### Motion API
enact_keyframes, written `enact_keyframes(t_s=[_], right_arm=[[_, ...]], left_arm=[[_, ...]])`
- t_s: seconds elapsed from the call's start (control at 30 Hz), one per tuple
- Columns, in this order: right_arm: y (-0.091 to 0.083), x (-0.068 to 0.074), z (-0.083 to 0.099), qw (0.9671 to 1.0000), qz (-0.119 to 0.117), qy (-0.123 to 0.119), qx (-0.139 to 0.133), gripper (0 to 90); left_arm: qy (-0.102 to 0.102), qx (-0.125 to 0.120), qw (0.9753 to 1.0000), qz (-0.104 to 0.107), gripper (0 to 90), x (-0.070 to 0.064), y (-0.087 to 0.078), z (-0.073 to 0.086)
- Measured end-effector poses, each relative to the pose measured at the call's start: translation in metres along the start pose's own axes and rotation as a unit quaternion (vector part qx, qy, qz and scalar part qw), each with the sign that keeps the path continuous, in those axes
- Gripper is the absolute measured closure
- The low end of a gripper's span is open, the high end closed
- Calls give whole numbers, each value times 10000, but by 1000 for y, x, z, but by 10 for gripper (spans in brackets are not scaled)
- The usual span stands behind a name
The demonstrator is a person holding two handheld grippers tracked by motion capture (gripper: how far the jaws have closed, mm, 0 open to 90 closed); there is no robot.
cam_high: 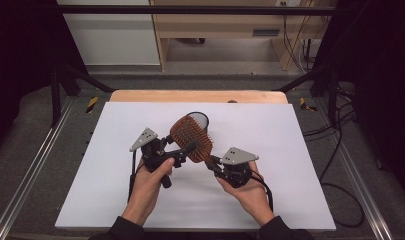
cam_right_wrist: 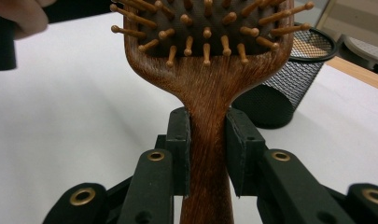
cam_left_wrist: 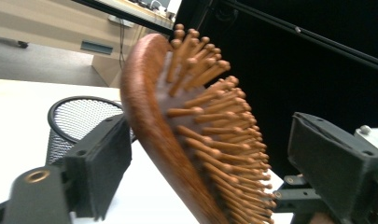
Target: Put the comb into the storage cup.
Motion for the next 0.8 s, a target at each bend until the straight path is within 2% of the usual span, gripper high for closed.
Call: enact_keyframes(t_s=[0.3, 0.33, 0.5, 0.63, 0.8], right_arm=[[2, 6, -3, 9999, -53, -60, -140, 731], [2, 8, -4, 9998, -73, -45, -169, 731], [5, 10, -4, 9998, -118, -19, -169, 731], [7, 12, -3, 9999, -79, 1, -137, 730], [7, 13, -3, 9998, -99, 30, -174, 728]], left_arm=[[-180, -41, 9998, 44, 277, -1, 0, -2], [-227, -7, 9997, 80, 338, -3, -1, -2], [-321, 49, 9995, 54, 393, -3, -3, -3], [-465, 36, 9988, 135, 461, -5, -4, -4], [-495, -42, 9986, 204, 497, -8, -6, -5]])
Point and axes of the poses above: each handheld gripper's, and its own axes: y roughly forward along the jaws, z roughly out of its underside, x roughly to its left, the point moved 1 cm from there along y, roughly forward along the jaws, and after that the axes turned 15 degrees about x, right-handed, at the moved point
